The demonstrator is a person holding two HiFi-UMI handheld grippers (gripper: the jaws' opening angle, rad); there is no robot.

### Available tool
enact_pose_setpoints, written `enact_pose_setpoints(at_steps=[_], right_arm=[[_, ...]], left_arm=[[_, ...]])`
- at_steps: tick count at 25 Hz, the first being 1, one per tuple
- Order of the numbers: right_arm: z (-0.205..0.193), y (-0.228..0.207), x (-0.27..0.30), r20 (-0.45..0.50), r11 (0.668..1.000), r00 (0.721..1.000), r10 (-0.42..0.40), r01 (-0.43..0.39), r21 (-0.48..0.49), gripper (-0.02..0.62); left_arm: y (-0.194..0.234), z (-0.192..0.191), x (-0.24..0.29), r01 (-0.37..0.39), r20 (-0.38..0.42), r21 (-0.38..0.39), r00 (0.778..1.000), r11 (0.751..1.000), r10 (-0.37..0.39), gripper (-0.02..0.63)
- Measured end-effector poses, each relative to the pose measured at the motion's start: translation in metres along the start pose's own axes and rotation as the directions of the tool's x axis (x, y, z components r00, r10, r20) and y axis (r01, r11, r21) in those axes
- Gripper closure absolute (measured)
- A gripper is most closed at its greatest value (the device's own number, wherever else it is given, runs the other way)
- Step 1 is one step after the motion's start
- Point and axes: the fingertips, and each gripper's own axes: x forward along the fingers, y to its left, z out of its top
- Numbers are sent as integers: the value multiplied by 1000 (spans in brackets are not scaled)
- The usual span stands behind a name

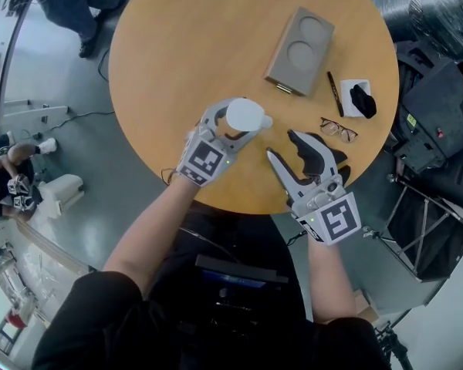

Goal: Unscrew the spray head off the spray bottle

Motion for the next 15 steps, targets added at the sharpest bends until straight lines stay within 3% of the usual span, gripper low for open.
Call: enact_pose_setpoints(at_steps=[9,11,13,15], right_arm=[[96,64,-12,37,992,992,119,-117,-56,379],[116,78,-15,31,988,990,136,-133,-77,359],[132,92,-18,10,984,988,155,-153,-94,295],[146,103,-23,2,977,983,181,-180,-112,288]], left_arm=[[-34,108,-80,41,-28,45,999,998,-39,302],[-44,128,-96,60,-37,35,998,998,-58,302],[-56,143,-109,76,-55,39,996,996,-74,302],[-72,154,-116,90,-75,55,994,994,-85,302]])
